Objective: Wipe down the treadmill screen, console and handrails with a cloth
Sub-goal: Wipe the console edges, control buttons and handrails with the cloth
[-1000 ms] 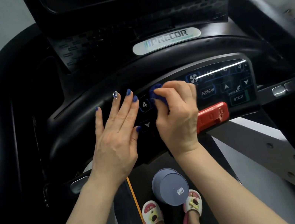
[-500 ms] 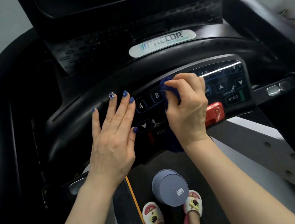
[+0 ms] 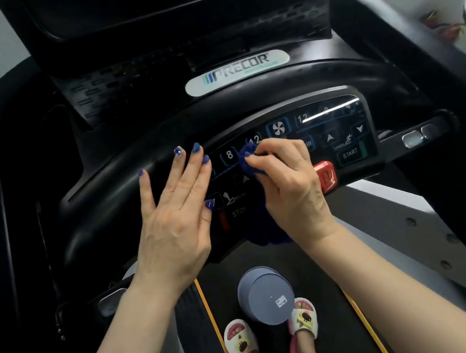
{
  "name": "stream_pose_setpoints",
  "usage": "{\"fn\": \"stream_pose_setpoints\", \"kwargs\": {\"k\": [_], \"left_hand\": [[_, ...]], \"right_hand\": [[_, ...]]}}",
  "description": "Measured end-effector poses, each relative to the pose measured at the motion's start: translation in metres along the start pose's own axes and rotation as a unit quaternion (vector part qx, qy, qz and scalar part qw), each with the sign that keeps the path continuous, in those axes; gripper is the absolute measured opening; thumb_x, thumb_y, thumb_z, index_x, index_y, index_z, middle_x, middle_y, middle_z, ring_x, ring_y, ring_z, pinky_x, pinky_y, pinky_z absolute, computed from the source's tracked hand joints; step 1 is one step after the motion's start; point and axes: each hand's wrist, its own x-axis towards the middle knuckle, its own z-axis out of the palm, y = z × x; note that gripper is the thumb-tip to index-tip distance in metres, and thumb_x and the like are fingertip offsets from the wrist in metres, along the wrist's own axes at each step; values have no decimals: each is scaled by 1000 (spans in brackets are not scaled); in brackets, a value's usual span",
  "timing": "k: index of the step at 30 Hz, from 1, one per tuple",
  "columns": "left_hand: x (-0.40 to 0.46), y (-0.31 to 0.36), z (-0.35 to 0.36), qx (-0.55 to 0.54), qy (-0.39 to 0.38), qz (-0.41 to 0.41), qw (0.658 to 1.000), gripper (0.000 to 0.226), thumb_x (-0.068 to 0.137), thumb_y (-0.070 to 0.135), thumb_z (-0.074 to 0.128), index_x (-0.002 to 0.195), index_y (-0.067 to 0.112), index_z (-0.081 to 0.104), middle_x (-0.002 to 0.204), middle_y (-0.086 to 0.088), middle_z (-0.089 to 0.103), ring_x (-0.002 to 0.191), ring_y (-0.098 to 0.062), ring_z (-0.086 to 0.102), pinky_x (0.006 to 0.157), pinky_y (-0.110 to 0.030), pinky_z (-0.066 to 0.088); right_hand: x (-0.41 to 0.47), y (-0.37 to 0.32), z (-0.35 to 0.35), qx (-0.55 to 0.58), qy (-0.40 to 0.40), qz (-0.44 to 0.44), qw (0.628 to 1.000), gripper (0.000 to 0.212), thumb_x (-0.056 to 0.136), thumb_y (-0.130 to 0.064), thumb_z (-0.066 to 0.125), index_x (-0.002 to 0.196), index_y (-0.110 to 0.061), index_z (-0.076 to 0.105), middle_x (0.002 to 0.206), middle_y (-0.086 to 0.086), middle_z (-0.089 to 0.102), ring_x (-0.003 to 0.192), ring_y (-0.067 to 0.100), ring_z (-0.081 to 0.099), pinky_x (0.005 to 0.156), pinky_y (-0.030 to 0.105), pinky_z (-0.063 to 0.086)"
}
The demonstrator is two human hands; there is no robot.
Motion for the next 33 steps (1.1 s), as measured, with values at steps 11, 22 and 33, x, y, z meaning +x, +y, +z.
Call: {"fn": "stream_pose_setpoints", "kwargs": {"k": [11,22,33], "left_hand": [[0,0,-2,-15,-6,-6,1000,58,96,18,38,153,12,31,163,2,22,152,-13,12,122,-46,-11],[0,-1,3,-15,3,-7,1000,59,95,14,45,153,11,31,164,0,21,152,-15,11,121,-52,-9],[0,-2,-3,2,-16,1,1000,59,96,20,40,154,12,29,164,0,20,152,-14,10,121,-50,-10]], "right_hand": [[-15,15,-17,18,-72,-32,997,8,88,-1,64,90,2,71,102,14,66,93,32,58,84,39,49],[-15,21,-38,16,-76,-7,997,5,84,8,67,88,6,70,96,18,64,88,32,57,85,25,45],[-59,-11,-14,-56,-19,-8,998,8,89,8,64,87,6,71,97,20,66,87,33,59,87,32,49]]}}
